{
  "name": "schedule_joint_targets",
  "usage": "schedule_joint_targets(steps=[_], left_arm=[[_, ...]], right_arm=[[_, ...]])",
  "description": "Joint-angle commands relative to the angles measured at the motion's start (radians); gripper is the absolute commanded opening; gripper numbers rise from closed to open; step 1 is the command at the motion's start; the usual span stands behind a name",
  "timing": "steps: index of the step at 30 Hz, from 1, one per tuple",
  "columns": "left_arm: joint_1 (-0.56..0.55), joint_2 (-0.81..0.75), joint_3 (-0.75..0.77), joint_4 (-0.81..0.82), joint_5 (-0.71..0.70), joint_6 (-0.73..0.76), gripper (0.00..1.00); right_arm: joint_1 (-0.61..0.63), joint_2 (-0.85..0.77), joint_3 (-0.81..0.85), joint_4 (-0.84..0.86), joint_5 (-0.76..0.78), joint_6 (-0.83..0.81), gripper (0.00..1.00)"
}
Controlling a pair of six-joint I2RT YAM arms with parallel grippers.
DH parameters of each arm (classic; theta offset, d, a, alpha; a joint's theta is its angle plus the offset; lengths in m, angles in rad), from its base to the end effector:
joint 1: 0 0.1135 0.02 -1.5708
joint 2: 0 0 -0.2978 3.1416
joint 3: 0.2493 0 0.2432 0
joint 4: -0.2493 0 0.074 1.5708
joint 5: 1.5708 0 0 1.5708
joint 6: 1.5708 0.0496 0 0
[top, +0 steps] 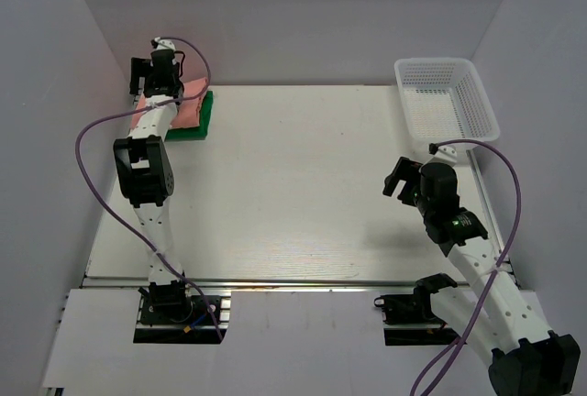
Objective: Fold and stack the t-shirts
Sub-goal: Put the neatly folded tshirt into the corner of the board with the left arm
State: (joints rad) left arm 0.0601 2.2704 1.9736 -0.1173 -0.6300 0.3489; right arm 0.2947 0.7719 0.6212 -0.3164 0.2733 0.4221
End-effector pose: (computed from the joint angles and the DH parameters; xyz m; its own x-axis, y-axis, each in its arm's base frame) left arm 0.5564 0.0627 0.2839 -0.5781 0.2420 -0.7793 -0.4142 0.7358 0.5357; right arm 0.1544 0.0329 0.2903 -0.4132 0.2868 -0.8643 0.1318 0.9579 0.2549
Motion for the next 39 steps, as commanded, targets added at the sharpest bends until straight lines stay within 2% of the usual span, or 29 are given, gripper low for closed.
schedule_joint_targets(steps=[1,5,7,9,10,11,13,15,18,22,29,39], left_arm=[[0.006,-0.043,0.059,-0.099,0.067,-0.074,1.0],[-0.014,-0.052,0.068,-0.208,0.16,-0.146,1.0],[-0.014,-0.067,0.044,-0.255,0.264,-0.209,0.97],[-0.014,-0.098,-0.004,-0.269,0.323,-0.285,0.74],[-0.014,-0.11,-0.025,-0.269,0.398,-0.301,0.64],[-0.014,-0.124,-0.051,-0.239,0.439,-0.313,0.4],[-0.014,-0.144,-0.122,-0.199,0.539,-0.341,0.26],[-0.014,-0.144,-0.137,-0.168,0.587,-0.364,0.21],[-0.014,-0.114,-0.137,-0.168,0.717,-0.399,0.01],[-0.014,-0.08,-0.148,-0.18,0.751,-0.424,0.0],[-0.014,-0.048,-0.254,-0.18,0.681,-0.462,0.0],[-0.014,0.075,-0.193,-0.225,0.733,-0.482,0.0]], right_arm=[[-0.003,0.001,0.037,0.016,-0.011,-0.011,0.9],[-0.006,0.003,0.028,0.036,-0.019,-0.013,0.9],[-0.005,0.001,0.017,0.042,-0.025,-0.006,0.9],[-0.005,0.003,0.012,0.059,-0.032,-0.003,0.9],[-0.005,0.009,0.008,0.063,-0.036,-0.006,0.9],[-0.003,0.01,0.003,0.072,-0.04,-0.002,0.9],[-0.005,0.023,0.003,0.083,-0.039,-0.003,0.9],[-0.005,0.03,-0.001,0.091,-0.039,-0.003,0.9],[-0.003,0.046,-0.006,0.092,-0.045,-0.003,0.9],[-0.003,0.058,-0.024,0.111,-0.048,0.0,0.9],[-0.005,0.095,-0.031,0.135,-0.052,-0.006,0.9],[-0.002,0.103,-0.023,0.154,-0.085,-0.005,0.9]])
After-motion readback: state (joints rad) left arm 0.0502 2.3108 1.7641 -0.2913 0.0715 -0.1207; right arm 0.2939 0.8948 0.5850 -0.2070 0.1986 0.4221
